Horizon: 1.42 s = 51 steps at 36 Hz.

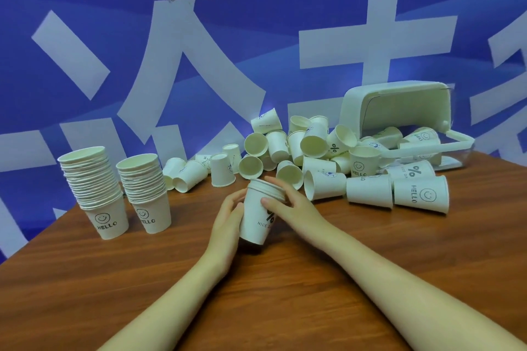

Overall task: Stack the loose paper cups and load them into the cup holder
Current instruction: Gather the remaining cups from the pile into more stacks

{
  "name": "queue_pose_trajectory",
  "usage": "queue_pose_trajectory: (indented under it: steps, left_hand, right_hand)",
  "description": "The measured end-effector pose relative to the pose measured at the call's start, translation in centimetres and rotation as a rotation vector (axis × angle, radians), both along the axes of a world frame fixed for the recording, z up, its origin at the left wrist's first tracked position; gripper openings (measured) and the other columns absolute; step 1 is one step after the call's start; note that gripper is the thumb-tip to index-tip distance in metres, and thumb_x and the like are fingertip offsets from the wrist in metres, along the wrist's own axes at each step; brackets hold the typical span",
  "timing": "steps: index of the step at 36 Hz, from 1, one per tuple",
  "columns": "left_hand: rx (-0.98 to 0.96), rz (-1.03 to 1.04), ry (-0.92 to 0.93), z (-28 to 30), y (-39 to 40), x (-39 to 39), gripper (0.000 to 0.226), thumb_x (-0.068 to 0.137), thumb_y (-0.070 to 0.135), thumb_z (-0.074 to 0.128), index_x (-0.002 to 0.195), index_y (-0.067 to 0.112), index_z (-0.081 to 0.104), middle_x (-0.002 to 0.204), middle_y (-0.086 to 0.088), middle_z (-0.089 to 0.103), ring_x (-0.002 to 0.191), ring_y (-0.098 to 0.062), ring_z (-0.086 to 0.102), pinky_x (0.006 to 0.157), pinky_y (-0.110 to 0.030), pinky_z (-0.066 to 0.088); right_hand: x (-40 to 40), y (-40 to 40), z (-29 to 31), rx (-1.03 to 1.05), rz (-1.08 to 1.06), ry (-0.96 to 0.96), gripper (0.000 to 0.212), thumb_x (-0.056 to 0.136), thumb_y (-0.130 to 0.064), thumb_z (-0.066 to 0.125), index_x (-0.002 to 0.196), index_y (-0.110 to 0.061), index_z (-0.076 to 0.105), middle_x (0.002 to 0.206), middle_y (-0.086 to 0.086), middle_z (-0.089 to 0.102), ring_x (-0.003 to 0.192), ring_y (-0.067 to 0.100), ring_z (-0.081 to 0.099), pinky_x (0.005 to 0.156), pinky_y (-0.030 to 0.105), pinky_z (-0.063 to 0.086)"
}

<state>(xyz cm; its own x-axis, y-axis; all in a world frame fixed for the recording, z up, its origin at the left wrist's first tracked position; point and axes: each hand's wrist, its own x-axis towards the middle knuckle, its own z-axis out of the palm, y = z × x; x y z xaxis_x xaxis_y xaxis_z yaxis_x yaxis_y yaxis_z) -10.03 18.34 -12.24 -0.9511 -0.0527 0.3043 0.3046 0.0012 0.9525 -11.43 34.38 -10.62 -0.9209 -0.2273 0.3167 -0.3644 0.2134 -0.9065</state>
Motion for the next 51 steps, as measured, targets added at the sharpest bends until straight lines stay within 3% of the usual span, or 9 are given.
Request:
queue_pose_trajectory:
  steps: [4, 12, 18, 22, 36, 39, 42, 48, 51]
  left_hand:
    - [0.02, -0.029, 0.032, 0.0, 0.9, -0.6, 0.026, 0.097, 0.011, 0.05, 0.119, 0.021, 0.06, 0.122, -0.004, 0.063, 0.114, -0.017, 0.06, 0.095, -0.037, 0.05]
    - [-0.513, -0.064, 0.102, 0.5, 5.3, -5.0, 0.04, 0.095, 0.024, 0.058, 0.132, 0.031, 0.045, 0.138, 0.003, 0.045, 0.117, -0.001, 0.047, 0.104, -0.024, 0.037]
    - [-1.015, -0.193, 0.335, 2.4, 9.1, -9.6, 0.087, 0.085, 0.04, 0.068, 0.153, 0.032, 0.016, 0.161, 0.005, 0.011, 0.147, -0.012, 0.011, 0.118, -0.035, 0.016]
    - [-1.157, -0.233, 0.326, 2.0, 10.0, -11.9, 0.091, 0.082, 0.035, 0.069, 0.154, 0.029, 0.013, 0.16, 0.002, 0.018, 0.146, -0.015, 0.016, 0.117, -0.031, 0.019]
    - [-0.271, 0.07, 0.143, 1.8, 2.8, -6.9, 0.057, 0.083, 0.028, 0.067, 0.134, 0.03, 0.041, 0.116, 0.012, 0.057, 0.103, -0.003, 0.057, 0.086, -0.016, 0.045]
    - [-0.041, 0.118, 0.095, 2.8, -0.2, -5.4, 0.051, 0.079, 0.043, 0.06, 0.125, 0.025, 0.051, 0.115, -0.001, 0.063, 0.109, -0.018, 0.061, 0.1, -0.044, 0.048]
    - [0.075, 0.151, 0.11, 4.2, -2.4, -4.0, 0.057, 0.076, 0.047, 0.052, 0.127, 0.021, 0.055, 0.124, -0.007, 0.061, 0.117, -0.027, 0.058, 0.096, -0.045, 0.049]
    - [0.013, 0.154, 0.232, 6.6, -3.4, -2.3, 0.041, 0.097, 0.023, 0.052, 0.138, 0.021, 0.051, 0.136, 0.006, 0.051, 0.123, -0.007, 0.048, 0.093, -0.015, 0.045]
    - [-0.18, 0.128, 0.357, 6.8, -3.2, -1.5, 0.038, 0.093, 0.027, 0.059, 0.13, 0.034, 0.054, 0.128, 0.013, 0.056, 0.12, 0.004, 0.049, 0.1, -0.02, 0.044]
  right_hand:
    - [-0.1, 1.6, 2.3, -0.017, -0.129, 0.138, 0.064, 0.084, -0.029, 0.074, 0.14, -0.032, 0.042, 0.124, -0.018, 0.055, 0.114, -0.007, 0.053, 0.091, 0.012, 0.044]
    - [-2.3, 9.0, 5.1, -0.35, -0.645, 0.198, 0.071, 0.086, -0.03, 0.073, 0.145, -0.015, 0.036, 0.124, -0.006, 0.055, 0.103, 0.002, 0.054, 0.085, 0.015, 0.04]
    - [-4.3, 11.7, 3.3, -0.412, -0.759, 0.083, 0.069, 0.085, -0.035, 0.071, 0.143, -0.015, 0.04, 0.128, 0.0, 0.058, 0.113, 0.014, 0.056, 0.101, 0.032, 0.044]
    - [-5.1, 12.3, 2.3, -0.384, -0.763, 0.067, 0.076, 0.085, -0.036, 0.071, 0.148, -0.016, 0.033, 0.137, 0.002, 0.053, 0.124, 0.018, 0.051, 0.107, 0.037, 0.041]
    - [-4.8, 10.2, 2.8, -0.554, -0.577, 0.095, 0.047, 0.081, -0.032, 0.076, 0.123, -0.02, 0.058, 0.113, 0.0, 0.068, 0.103, 0.013, 0.065, 0.08, 0.026, 0.052]
    - [-3.5, 7.6, 2.7, -0.384, -0.458, 0.122, 0.046, 0.081, -0.026, 0.077, 0.122, -0.018, 0.058, 0.113, -0.001, 0.068, 0.103, 0.012, 0.065, 0.087, 0.032, 0.054]
    - [-2.0, 4.3, 1.8, -0.179, -0.269, 0.141, 0.045, 0.078, -0.017, 0.08, 0.117, -0.02, 0.059, 0.108, -0.008, 0.068, 0.1, 0.005, 0.065, 0.087, 0.028, 0.054]
    - [0.5, 0.1, -0.1, 0.216, -0.062, 0.18, 0.072, 0.071, -0.043, 0.08, 0.135, -0.041, 0.046, 0.127, -0.021, 0.058, 0.117, -0.005, 0.052, 0.096, 0.018, 0.043]
    - [1.0, -0.3, -0.1, 0.239, -0.031, 0.198, 0.071, 0.074, -0.041, 0.079, 0.136, -0.043, 0.043, 0.133, -0.026, 0.052, 0.124, -0.007, 0.047, 0.102, 0.02, 0.04]
